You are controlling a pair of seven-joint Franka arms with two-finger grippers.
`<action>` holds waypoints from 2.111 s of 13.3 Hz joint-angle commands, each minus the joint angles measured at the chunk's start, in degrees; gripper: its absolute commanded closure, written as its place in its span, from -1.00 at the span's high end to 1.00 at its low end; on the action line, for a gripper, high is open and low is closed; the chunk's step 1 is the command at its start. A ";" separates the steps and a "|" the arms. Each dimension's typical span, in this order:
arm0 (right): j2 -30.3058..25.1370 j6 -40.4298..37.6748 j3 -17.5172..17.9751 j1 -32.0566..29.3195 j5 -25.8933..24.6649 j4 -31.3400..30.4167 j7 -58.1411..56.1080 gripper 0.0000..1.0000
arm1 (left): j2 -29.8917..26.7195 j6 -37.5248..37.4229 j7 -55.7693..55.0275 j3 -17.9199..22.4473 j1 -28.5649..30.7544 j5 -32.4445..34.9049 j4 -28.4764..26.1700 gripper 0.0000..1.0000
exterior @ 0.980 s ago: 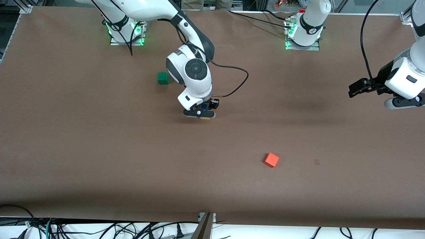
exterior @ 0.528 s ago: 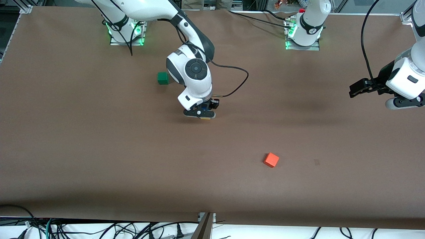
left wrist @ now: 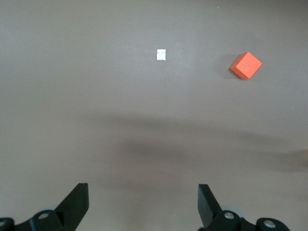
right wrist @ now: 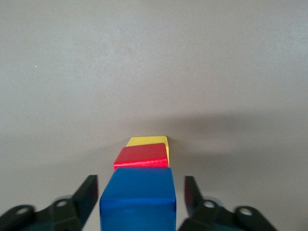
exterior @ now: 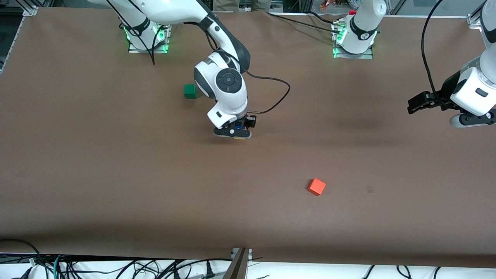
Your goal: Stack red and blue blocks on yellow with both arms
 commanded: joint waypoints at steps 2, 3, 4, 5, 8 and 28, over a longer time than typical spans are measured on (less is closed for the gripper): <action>0.67 -0.55 -0.49 0.37 -0.43 1.97 0.94 0.98 | 0.73 -0.23 1.35 -0.05 0.57 -1.43 1.51 1.00; 0.50 -0.90 -0.67 0.10 -0.34 1.97 0.76 0.98 | 0.73 -0.23 1.44 -0.05 0.57 -1.43 1.51 1.00; -0.46 -0.99 -0.93 -0.07 -0.25 1.97 0.59 0.99 | 0.73 -0.23 1.35 -0.05 0.57 -1.43 1.51 1.00; -1.34 -1.34 -1.11 -0.68 -0.25 1.97 0.32 0.99 | 0.73 -0.23 1.35 -0.05 0.57 -1.43 1.51 1.00; -4.33 -2.83 -1.81 -4.37 -0.16 1.97 -0.29 0.99 | 1.17 -0.23 1.35 -0.05 0.57 -1.43 1.68 1.00; -38.87 -35.88 -14.47 -17.10 4.76 -7.44 -34.80 0.99 | 2.14 -0.32 1.27 -0.05 0.57 -1.43 3.27 1.00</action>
